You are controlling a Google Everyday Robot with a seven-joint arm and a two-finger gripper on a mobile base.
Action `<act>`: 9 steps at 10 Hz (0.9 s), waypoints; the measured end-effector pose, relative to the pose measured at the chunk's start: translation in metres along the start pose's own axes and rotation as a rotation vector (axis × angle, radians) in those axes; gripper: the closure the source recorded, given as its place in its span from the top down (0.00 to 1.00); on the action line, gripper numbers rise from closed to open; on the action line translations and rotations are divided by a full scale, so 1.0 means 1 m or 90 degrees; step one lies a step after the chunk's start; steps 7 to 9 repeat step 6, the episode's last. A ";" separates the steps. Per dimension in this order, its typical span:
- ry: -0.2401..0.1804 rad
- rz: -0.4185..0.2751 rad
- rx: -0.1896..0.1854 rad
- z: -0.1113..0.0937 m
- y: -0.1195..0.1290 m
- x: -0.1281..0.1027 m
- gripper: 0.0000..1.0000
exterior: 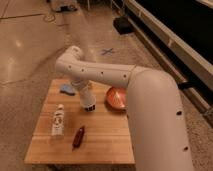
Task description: Place the ceramic cup over the eraser
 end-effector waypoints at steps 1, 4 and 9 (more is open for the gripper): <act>0.001 0.000 -0.001 0.000 0.000 0.001 0.55; 0.001 -0.001 -0.002 0.003 0.001 0.002 0.55; 0.002 -0.001 -0.004 0.004 0.001 0.002 0.55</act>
